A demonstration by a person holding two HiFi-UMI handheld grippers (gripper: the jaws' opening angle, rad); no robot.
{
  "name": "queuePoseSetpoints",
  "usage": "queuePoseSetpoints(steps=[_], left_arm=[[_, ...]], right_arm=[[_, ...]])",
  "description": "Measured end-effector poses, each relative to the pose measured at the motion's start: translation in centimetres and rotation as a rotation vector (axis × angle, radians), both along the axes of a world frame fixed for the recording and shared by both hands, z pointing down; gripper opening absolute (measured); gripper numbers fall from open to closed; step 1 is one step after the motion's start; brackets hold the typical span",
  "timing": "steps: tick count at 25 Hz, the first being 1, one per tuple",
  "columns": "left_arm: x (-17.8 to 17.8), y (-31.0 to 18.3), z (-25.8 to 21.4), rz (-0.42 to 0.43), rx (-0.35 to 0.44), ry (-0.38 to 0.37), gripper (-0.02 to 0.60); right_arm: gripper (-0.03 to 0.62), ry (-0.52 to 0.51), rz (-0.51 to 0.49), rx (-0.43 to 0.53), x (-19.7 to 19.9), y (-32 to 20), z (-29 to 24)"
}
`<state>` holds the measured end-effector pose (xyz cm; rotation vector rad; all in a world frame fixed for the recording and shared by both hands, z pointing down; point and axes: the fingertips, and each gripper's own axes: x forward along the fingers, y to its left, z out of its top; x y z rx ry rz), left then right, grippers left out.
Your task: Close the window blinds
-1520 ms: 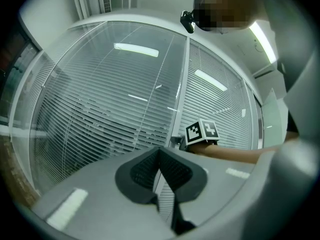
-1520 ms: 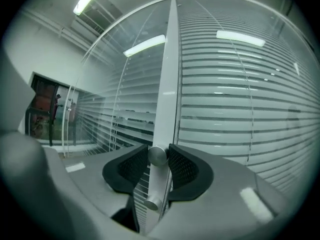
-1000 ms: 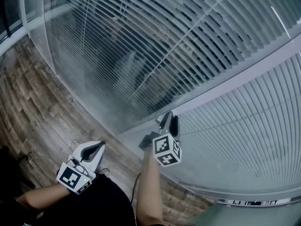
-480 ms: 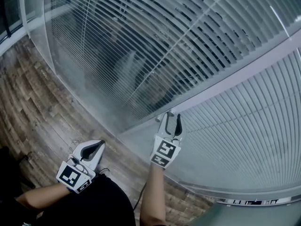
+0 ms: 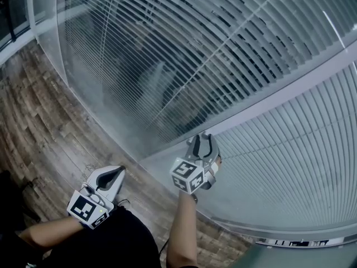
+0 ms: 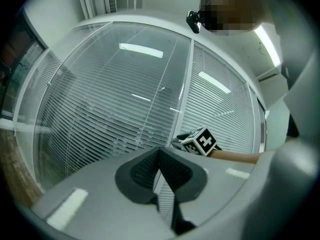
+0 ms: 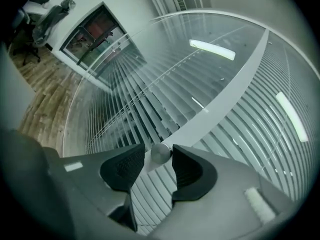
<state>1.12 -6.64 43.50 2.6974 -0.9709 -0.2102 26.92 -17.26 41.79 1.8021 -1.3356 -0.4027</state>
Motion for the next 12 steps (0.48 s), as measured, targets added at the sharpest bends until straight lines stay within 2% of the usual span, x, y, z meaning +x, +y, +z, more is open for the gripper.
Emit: queuePoseSetpoints(steps=[5,12], left_arm=[[-0.5,-0.1,-0.4,-0.014,-0.011,0.0,0.002],[-0.7,0.1,0.2,-0.021,-0.015,-0.007,0.002]], right_arm=[[0.138,-0.018,0.013,0.02,0.4,0.0,-0.9],[0.135,-0.209,0.016,0.114,0.5,0.1,-0.7]])
